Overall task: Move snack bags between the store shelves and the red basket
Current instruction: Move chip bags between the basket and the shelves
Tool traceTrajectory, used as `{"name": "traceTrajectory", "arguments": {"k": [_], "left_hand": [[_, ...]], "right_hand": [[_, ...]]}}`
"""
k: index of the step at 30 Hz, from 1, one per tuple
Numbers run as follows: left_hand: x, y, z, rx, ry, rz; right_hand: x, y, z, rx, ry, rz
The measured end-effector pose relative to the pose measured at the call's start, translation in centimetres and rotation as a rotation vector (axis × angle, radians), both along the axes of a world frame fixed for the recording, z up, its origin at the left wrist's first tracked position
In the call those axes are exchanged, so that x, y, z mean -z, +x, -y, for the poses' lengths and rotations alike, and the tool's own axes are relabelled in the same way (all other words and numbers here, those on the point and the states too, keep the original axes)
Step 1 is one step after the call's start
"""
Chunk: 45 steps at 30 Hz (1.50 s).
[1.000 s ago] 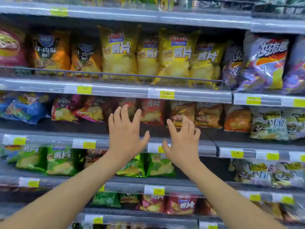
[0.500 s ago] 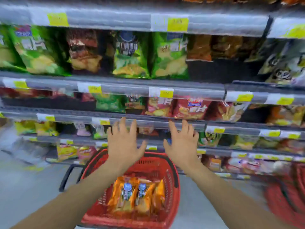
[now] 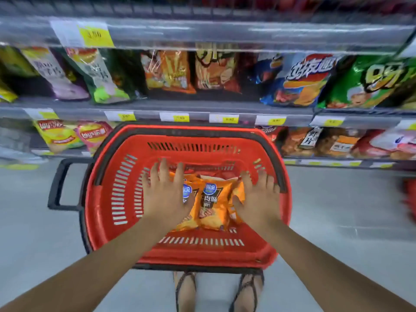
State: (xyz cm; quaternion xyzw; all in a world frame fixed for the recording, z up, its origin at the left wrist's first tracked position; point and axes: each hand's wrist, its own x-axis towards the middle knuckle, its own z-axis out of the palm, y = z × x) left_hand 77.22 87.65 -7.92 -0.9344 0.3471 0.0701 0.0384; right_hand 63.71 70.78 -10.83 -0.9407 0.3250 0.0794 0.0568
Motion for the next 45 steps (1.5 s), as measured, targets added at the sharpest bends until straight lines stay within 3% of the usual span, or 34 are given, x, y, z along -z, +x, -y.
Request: {"name": "traceTrajectory", "arguments": {"k": [10, 19, 24, 29, 34, 39, 45], "left_hand": [[15.4, 1.7, -4.0, 0.124, 0.117, -0.116], [22.5, 3.9, -4.6, 0.149, 0.202, -0.44], [22.5, 4.5, -4.1, 0.25, 0.185, -0.337], [19.2, 4.4, -5.0, 0.27, 0.086, -0.269], [12.0, 6.1, -5.7, 0.243, 0.001, -0.198], [1.6, 8.1, -4.6, 0.262, -0.084, -0.123], [-14.9, 10.4, -2.7, 0.288, -0.163, 0.058]], "right_hand": [[15.1, 1.8, -4.5, 0.025, 0.204, -0.156], [22.6, 4.6, -4.4, 0.219, 0.455, -0.299], [23.9, 4.4, -5.0, 0.317, 0.633, -0.075], [20.5, 3.9, -5.5, 0.367, 0.62, 0.124], [13.3, 4.0, -3.6, 0.337, 0.601, 0.209], [3.1, 6.0, -0.9, 0.292, 0.553, 0.288], [-14.0, 8.8, 1.7, 0.178, 0.464, 0.373]]}}
